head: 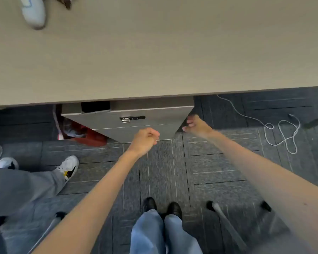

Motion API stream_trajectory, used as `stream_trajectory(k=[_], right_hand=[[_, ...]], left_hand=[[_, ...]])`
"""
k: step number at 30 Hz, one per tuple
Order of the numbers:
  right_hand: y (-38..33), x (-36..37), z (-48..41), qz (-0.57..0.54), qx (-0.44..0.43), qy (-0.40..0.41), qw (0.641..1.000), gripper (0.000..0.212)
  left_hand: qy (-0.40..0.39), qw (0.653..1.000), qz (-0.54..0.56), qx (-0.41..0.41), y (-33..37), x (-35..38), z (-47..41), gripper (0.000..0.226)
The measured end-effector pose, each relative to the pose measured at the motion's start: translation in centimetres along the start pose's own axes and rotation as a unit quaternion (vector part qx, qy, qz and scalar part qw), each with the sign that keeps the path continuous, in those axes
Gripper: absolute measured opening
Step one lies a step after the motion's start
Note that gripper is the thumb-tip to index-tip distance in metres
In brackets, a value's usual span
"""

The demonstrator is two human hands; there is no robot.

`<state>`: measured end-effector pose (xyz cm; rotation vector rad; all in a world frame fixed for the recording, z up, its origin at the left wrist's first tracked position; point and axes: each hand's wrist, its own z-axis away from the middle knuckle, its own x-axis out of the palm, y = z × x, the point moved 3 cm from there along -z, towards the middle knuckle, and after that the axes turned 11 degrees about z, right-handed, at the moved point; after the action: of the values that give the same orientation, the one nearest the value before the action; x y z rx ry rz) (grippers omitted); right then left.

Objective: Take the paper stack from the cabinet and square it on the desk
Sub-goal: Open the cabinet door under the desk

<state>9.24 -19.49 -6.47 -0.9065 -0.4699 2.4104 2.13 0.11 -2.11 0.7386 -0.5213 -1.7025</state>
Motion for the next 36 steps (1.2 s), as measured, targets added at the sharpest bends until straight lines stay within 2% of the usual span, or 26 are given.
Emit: stream_trajectory(k=[3, 6, 11, 15, 19, 22, 24, 26, 27, 28, 31, 36], right_hand=[[0.3, 1.2, -3.4, -0.056, -0.038, 0.033, 0.997, 0.049], [1.4, 2.1, -5.1, -0.056, -0.024, 0.055, 0.997, 0.047], [2.2, 2.6, -5.3, -0.046, -0.054, 0.099, 0.993, 0.042], [2.6, 3.1, -3.6, -0.038, -0.068, 0.095, 0.992, 0.024], [3.6, 4.1, -1.7, 0.019, -0.068, 0.065, 0.995, 0.025], [4.1, 5.3, -0.2, 0.067, -0.054, 0.022, 0.996, 0.028], [4.6, 6.3, 0.6, 0.090, -0.055, -0.002, 0.994, 0.030], [5.1, 7.1, 1.0, 0.098, -0.058, -0.028, 0.993, 0.028], [5.3, 7.4, 1.2, 0.105, -0.061, -0.047, 0.992, 0.028], [5.5, 7.7, 1.3, 0.114, -0.060, -0.069, 0.989, 0.028], [5.6, 8.8, 2.1, 0.132, -0.075, -0.115, 0.982, 0.032], [4.5, 9.7, 3.5, 0.122, -0.108, -0.076, 0.984, 0.026]], left_hand=[[0.049, 0.997, 0.049, -0.026, -2.6, -0.4, -3.4, 0.027], [0.071, 0.991, 0.098, -0.048, -5.0, -1.0, -5.4, 0.030], [0.123, 0.971, 0.180, -0.096, -6.6, -1.8, -6.9, 0.048], [0.118, 0.956, 0.231, -0.135, -6.3, -1.2, -7.3, 0.062], [0.123, 0.919, 0.328, -0.182, -6.6, -0.3, -7.5, 0.050], [0.128, 0.901, 0.358, -0.209, -7.7, 0.4, -7.5, 0.054], [0.140, 0.889, 0.381, -0.212, -8.5, 0.9, -7.3, 0.041], [0.153, 0.878, 0.407, -0.203, -9.0, 1.3, -6.8, 0.016], [0.161, 0.876, 0.411, -0.193, -9.3, 1.3, -6.6, 0.010], [0.163, 0.878, 0.411, -0.182, -9.5, 1.2, -6.4, 0.014], [0.150, 0.897, 0.383, -0.160, -11.0, 0.8, -5.7, 0.037], [0.124, 0.925, 0.327, -0.149, -13.1, -0.3, -4.1, 0.044]])
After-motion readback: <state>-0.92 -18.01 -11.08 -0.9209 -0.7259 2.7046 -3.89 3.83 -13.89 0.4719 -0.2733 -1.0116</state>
